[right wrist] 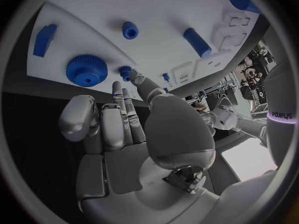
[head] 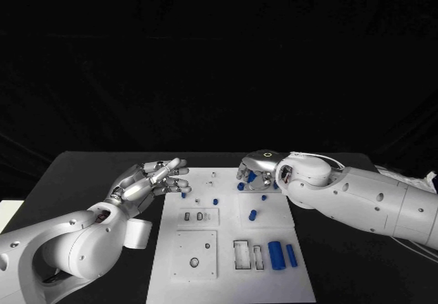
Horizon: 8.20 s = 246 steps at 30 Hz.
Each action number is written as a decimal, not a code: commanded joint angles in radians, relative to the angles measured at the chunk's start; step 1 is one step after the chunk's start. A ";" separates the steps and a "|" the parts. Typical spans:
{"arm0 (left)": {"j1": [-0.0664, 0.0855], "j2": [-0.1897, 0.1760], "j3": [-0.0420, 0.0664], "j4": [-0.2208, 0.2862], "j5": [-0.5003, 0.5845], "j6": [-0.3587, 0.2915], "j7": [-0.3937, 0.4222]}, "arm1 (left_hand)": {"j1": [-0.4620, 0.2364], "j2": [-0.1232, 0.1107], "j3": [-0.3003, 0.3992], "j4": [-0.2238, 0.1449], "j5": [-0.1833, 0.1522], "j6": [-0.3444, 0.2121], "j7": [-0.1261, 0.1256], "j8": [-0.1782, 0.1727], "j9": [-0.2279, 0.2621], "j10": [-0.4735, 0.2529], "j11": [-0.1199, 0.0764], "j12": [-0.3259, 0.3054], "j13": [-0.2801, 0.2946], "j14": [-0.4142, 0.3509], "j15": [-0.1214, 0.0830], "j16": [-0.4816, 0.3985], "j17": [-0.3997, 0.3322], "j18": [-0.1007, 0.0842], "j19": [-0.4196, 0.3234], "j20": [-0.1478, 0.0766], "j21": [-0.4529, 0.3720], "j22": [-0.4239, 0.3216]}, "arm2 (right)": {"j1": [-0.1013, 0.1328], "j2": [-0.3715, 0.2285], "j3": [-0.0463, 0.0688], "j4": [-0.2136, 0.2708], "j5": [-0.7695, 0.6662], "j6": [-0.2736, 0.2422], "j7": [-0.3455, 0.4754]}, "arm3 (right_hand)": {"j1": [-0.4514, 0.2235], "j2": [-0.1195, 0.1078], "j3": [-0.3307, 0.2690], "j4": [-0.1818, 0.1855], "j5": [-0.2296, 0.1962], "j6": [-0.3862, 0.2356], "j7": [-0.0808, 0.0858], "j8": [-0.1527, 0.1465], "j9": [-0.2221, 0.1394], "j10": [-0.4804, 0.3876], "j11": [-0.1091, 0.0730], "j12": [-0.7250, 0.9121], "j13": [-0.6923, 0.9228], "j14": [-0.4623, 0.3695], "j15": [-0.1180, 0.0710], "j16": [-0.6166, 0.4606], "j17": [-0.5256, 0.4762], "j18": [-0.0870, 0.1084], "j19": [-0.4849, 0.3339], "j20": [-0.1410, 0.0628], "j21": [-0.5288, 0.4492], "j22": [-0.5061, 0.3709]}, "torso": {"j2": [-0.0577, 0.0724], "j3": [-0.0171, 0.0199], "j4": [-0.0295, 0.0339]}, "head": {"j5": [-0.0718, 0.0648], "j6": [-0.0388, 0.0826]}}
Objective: Assemble the parts on the task board
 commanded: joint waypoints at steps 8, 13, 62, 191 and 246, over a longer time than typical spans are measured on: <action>0.001 0.001 0.001 0.004 0.004 0.023 -0.004 | -0.009 0.004 -0.008 -0.003 -0.007 -0.001 0.011 -0.008 -0.001 -0.002 0.005 -0.006 -0.001 -0.009 0.002 0.002 0.003 0.009 0.005 0.002 0.006 0.002 | -0.003 0.019 0.000 -0.015 -0.049 0.045 -0.004 | 0.017 0.020 0.033 0.011 -0.040 0.024 -0.004 0.000 0.003 0.001 -0.001 0.000 -0.002 0.034 0.007 0.009 0.001 -0.004 -0.012 0.003 0.005 0.005 | 0.011 -0.0010 0.0039 | 0.000 0.003; 0.001 0.001 0.001 0.004 0.004 0.023 -0.007 | -0.007 0.005 -0.009 -0.004 -0.007 -0.002 0.013 -0.010 -0.001 -0.004 0.006 -0.008 -0.001 -0.011 0.003 0.001 0.004 0.009 0.004 0.003 0.006 0.002 | -0.006 0.026 0.000 -0.023 -0.051 0.053 0.000 | 0.016 0.025 0.043 0.016 -0.046 0.030 -0.006 0.000 0.003 0.005 -0.002 0.001 -0.002 0.034 0.006 0.010 0.002 -0.004 -0.013 0.003 0.008 0.008 | 0.014 -0.0015 0.0052 | -0.002 0.002; 0.002 0.016 0.001 -0.006 0.004 0.026 -0.026 | 0.002 0.005 -0.011 -0.020 -0.007 -0.015 0.022 -0.024 -0.001 -0.018 0.014 -0.023 -0.001 -0.024 0.009 -0.004 0.015 0.008 -0.005 0.007 0.007 0.000 | 0.002 0.183 0.003 -0.155 -0.067 -0.210 -0.040 | 0.015 0.050 0.136 0.102 -0.117 0.118 -0.041 0.018 0.030 0.105 -0.036 -0.001 0.003 0.037 -0.020 0.033 0.027 -0.008 -0.016 -0.021 0.042 0.047 | 0.032 -0.0070 0.0177 | 0.003 0.020; 0.002 0.023 0.000 -0.030 0.015 0.037 -0.042 | 0.003 0.009 -0.012 -0.025 -0.006 -0.019 0.024 -0.028 0.000 -0.022 0.017 -0.028 0.000 -0.033 0.012 -0.009 0.019 0.008 -0.011 0.010 0.006 -0.001 | 0.008 -0.051 0.016 -0.015 -0.042 -0.011 -0.187 | 0.173 -0.035 -0.163 0.395 -0.038 0.041 -0.054 0.085 0.029 0.397 -0.067 1.505 1.504 0.098 -0.039 0.225 0.429 -0.061 0.067 -0.036 0.233 0.364 | 0.042 -0.0059 0.0070 | 0.004 0.024; 0.001 0.032 0.000 -0.037 0.015 0.043 -0.044 | 0.008 0.013 -0.009 -0.029 -0.005 -0.018 0.024 -0.028 0.000 -0.021 0.017 -0.029 0.000 -0.034 0.012 -0.010 0.021 0.009 -0.012 0.010 0.006 -0.002 | -0.025 0.156 -0.018 0.020 -0.178 -0.165 -0.209 | 0.080 -0.060 -0.027 0.349 0.028 0.020 -0.041 0.030 0.021 0.397 -0.058 1.505 1.504 0.098 -0.034 0.225 0.430 -0.063 0.067 -0.037 0.234 0.370 | 0.043 -0.0058 0.0062 | 0.020 0.020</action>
